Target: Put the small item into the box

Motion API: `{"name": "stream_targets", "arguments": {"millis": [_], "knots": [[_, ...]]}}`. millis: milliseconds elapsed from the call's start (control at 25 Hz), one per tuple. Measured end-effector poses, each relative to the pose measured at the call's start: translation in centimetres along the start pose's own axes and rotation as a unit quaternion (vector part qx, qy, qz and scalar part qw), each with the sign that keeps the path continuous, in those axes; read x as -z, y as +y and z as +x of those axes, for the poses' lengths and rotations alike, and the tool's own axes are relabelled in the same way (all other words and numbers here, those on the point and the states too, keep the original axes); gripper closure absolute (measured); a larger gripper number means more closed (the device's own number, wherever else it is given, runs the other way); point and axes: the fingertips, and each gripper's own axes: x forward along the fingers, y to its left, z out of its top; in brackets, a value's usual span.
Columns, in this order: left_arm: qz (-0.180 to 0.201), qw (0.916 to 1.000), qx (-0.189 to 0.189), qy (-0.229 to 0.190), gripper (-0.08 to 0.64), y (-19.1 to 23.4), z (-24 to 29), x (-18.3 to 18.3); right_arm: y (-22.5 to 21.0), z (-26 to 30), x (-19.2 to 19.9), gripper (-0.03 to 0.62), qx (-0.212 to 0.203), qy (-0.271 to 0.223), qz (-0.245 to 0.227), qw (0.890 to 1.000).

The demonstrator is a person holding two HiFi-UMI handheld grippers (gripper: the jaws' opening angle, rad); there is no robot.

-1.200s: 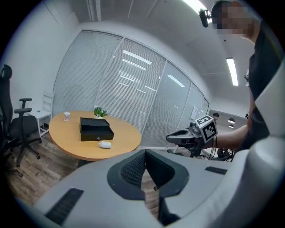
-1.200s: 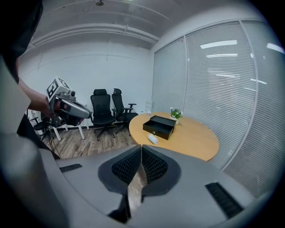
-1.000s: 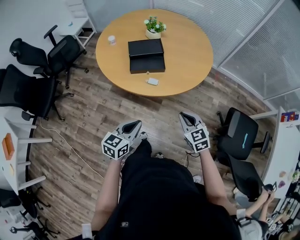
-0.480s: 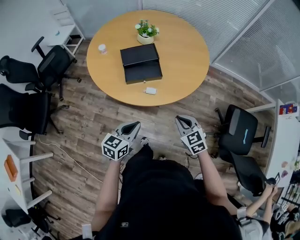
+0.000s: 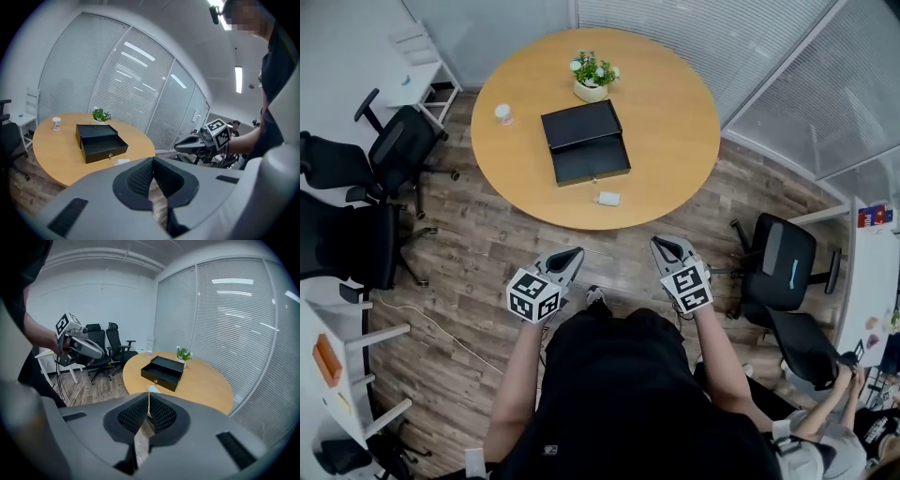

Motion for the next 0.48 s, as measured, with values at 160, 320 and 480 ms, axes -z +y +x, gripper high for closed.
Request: {"name": "stream_targets", "arguments": {"millis": [160,320,480], "knots": [[0.002,1.0,0.005,0.003,0.554,1.0,0.2,-0.1,0.3,1.1,-0.4,0.586,0.0,0.002,-0.002,1.0],[-0.004,1.0,0.005,0.005,0.554,1.8,-0.4,0.1,0.9,1.9,-0.6,0.586,-0.004,0.009,-0.003,1.0],[-0.005,1.0,-0.001,0.003,0.554,2.4,-0.5,-0.2,0.5,2.9,-0.7,0.586,-0.009,0.016,-0.013,1.0]]}}
